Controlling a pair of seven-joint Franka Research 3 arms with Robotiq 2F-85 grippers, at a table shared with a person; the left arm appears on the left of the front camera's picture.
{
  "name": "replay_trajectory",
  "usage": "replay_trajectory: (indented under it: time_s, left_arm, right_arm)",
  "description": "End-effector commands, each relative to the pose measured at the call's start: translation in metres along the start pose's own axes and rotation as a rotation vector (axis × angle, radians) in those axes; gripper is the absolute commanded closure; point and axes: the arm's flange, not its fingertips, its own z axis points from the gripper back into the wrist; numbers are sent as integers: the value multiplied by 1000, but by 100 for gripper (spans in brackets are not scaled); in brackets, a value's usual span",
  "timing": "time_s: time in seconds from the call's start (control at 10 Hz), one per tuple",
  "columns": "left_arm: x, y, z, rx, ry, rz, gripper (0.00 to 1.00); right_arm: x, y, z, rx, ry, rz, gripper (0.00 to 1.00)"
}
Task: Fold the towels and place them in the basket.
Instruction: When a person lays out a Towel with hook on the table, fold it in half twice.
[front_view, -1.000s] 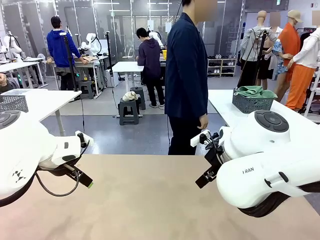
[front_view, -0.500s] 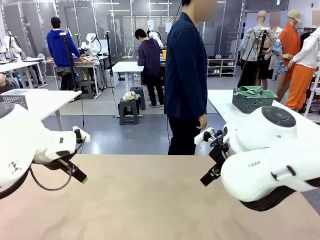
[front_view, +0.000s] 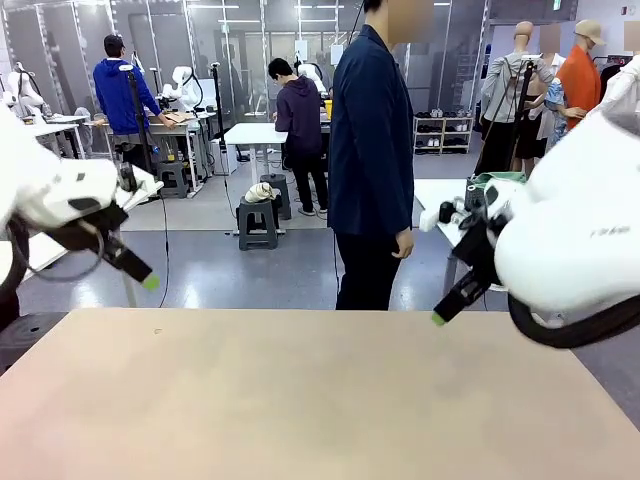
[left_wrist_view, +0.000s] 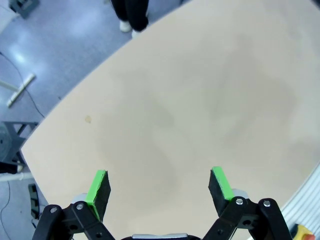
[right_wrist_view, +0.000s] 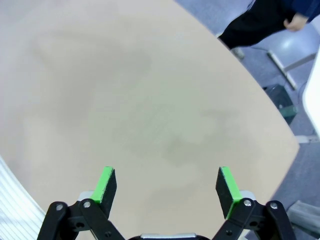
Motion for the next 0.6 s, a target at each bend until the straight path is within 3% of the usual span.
replay_trajectory:
  time_s: [0.0, 0.5]
  left_arm:
    - [26, -2, 37, -30, 2, -32, 0]
    - [40, 29, 155, -72, -39, -116, 0]
  right_arm:
    - [13, 6, 52, -3, -17, 46, 0]
    - [-6, -7, 189, 7, -69, 85, 0]
